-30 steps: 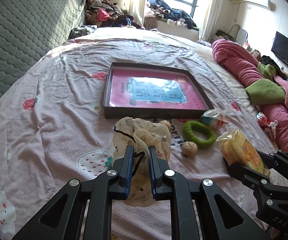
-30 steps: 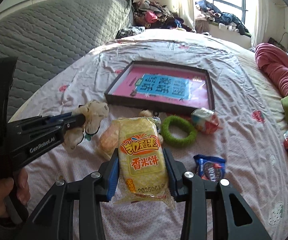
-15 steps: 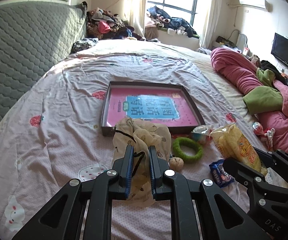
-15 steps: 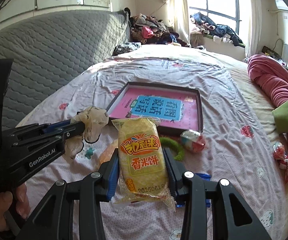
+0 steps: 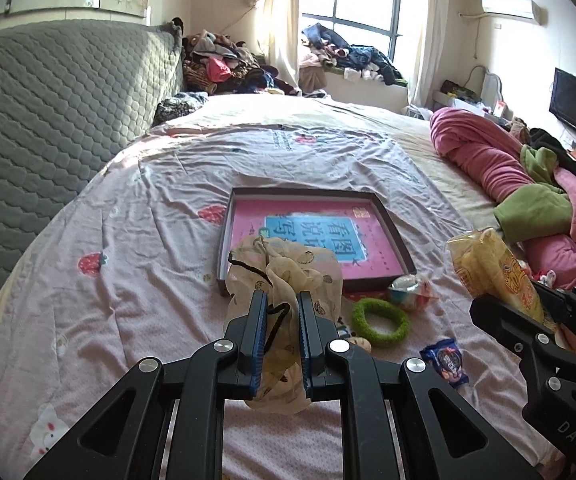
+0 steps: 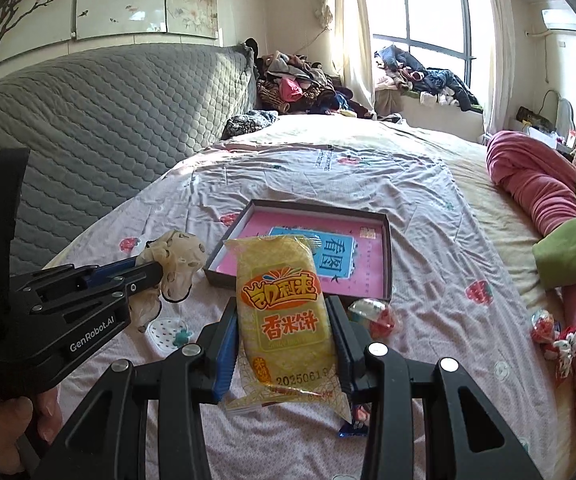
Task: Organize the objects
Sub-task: 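Carry the pouch in left tool and the rice-cake pack in right tool over the tray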
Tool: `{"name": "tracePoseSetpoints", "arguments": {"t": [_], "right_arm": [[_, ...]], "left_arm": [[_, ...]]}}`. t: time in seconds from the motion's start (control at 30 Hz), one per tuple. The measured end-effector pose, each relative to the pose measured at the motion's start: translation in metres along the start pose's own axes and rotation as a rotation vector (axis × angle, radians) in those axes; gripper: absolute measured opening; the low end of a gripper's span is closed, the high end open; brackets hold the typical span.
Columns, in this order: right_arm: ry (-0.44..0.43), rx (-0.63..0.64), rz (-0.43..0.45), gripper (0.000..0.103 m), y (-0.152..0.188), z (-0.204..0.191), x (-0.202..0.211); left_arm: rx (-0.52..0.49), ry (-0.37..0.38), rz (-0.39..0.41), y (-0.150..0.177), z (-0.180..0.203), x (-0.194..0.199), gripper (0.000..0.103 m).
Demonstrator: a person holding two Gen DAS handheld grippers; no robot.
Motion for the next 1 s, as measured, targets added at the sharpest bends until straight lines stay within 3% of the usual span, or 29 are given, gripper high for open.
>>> {"name": "tracePoseSetpoints", "arguments": {"t": [0.53, 1.0], "right_arm": [[0.031, -0.002, 0.037, 0.042, -0.043, 0.027, -0.026], [0.045, -0.012, -0.01, 0.042, -0.085, 0.064, -0.111]], "left_arm": [[-0.037, -0.016, 0.023, -0.048, 0.017, -0.032, 0.015], [-0.028, -0.031, -0.02, -0.098, 0.024, -0.125, 0.015]]}}
Point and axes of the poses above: each gripper's, at about its wrist camera, not at the fingertips, and x roughly against the way its jaws point, z to its right, y to its underside, the point moved 1 cm from there along -x, roughly the way its jaws point, and after that the axes turned 5 degrees about x, right-handed, at the moved point
